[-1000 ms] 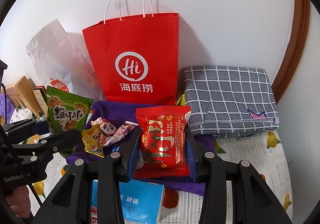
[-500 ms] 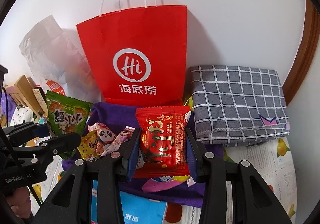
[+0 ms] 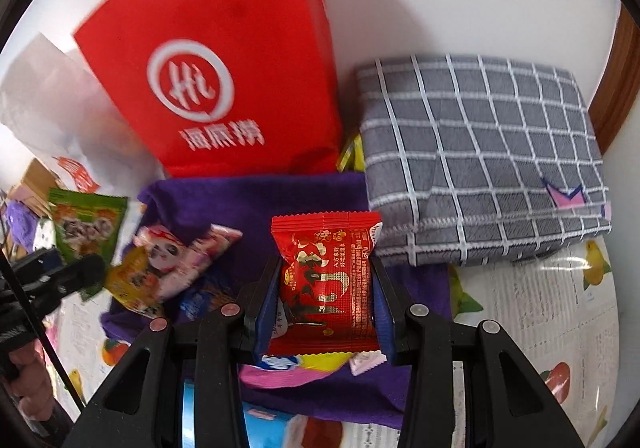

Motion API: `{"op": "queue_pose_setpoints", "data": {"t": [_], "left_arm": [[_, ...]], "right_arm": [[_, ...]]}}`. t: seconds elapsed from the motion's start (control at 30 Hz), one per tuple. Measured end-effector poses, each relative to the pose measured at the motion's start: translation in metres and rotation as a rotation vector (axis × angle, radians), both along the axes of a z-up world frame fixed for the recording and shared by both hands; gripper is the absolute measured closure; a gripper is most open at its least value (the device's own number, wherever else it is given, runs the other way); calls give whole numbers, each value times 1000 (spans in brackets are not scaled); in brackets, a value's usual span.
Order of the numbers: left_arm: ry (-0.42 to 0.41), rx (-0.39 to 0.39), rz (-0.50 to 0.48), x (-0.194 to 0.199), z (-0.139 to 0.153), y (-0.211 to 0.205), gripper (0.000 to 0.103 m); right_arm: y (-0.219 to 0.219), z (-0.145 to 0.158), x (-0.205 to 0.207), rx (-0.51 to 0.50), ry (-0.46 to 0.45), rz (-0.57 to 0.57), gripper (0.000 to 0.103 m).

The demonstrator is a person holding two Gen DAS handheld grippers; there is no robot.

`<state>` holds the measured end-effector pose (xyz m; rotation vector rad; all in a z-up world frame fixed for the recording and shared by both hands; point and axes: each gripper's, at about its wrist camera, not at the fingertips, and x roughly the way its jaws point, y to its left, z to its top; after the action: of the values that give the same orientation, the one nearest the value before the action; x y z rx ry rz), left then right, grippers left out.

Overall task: Organize snacks
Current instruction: 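Lower the green bag with the left tool while the right tool lowers the red packet onto the towel, then open the left tool over the towel while the right tool releases the red packet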

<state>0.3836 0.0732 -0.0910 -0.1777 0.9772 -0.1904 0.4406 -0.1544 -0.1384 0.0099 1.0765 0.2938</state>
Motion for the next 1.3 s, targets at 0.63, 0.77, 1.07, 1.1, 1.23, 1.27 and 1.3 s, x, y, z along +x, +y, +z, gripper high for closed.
{"op": "queue_pose_setpoints", "data": {"t": [0.63, 0.77, 1.07, 1.1, 1.23, 1.27, 1.3], "left_arm": [[64, 9, -69, 7, -24, -29, 54], [96, 19, -74, 10, -34, -34, 54], [182, -16, -73, 17, -56, -36, 53], [183, -19, -75, 17, -56, -36, 53], [177, -24, -77, 17, -54, -37, 43], [171, -22, -74, 17, -53, -37, 38], [165, -16, -67, 17, -51, -37, 38]], "right_arm": [[-2, -41, 12, -123, 127, 29, 55], [-2, -39, 10, -132, 114, 32, 49], [-11, -15, 1, -97, 62, 51, 36], [-11, -12, -1, -99, 52, 55, 36], [-11, 3, -8, -94, 7, 59, 34], [-13, 6, -10, -90, 1, 59, 34], [-13, 8, -12, -86, -7, 60, 34]]}}
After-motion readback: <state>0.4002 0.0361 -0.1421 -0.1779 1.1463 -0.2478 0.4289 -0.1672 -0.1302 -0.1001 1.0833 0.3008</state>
